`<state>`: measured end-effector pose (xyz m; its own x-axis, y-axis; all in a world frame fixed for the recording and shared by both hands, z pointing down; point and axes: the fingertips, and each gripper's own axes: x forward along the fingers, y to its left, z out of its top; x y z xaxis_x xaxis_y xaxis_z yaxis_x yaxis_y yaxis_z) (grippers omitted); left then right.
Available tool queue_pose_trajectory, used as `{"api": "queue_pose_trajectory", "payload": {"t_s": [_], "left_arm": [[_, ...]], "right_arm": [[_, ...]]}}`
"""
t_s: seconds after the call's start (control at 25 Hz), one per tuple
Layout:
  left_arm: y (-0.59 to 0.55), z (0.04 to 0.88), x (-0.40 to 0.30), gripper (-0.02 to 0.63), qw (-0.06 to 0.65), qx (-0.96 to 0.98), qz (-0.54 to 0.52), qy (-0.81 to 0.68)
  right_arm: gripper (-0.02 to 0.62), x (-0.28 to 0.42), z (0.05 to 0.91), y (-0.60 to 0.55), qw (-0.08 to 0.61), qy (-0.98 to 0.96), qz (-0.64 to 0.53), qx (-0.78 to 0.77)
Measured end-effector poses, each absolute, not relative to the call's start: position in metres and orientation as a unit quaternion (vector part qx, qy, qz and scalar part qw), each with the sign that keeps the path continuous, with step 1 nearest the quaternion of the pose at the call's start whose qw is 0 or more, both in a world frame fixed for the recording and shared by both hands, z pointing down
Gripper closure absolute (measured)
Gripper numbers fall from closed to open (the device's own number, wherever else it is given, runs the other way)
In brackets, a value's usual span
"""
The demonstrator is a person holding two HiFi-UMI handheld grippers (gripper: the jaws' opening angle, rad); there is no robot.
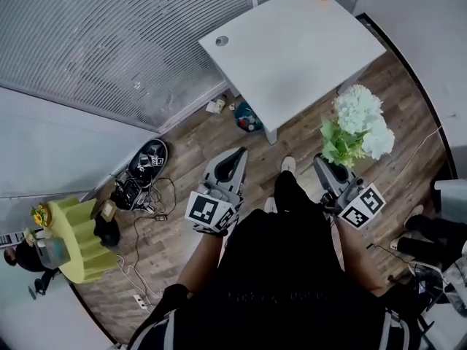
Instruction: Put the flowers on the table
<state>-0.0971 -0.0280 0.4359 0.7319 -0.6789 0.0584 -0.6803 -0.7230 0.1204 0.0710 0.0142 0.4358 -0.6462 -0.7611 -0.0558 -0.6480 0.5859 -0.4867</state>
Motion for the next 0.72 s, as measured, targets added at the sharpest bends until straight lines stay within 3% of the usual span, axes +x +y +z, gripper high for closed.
{"api": "queue_pose_trajectory", "payload": {"t_s": [0.72], "left_arm": [[-0.162,0.423,-0.048,0.586,0.081,0.915,0.005,-0.396]], "right_arm": [[0.557,0.107,0.452,-0.137,0.083,0.896,-0.234,-0.367]]}}
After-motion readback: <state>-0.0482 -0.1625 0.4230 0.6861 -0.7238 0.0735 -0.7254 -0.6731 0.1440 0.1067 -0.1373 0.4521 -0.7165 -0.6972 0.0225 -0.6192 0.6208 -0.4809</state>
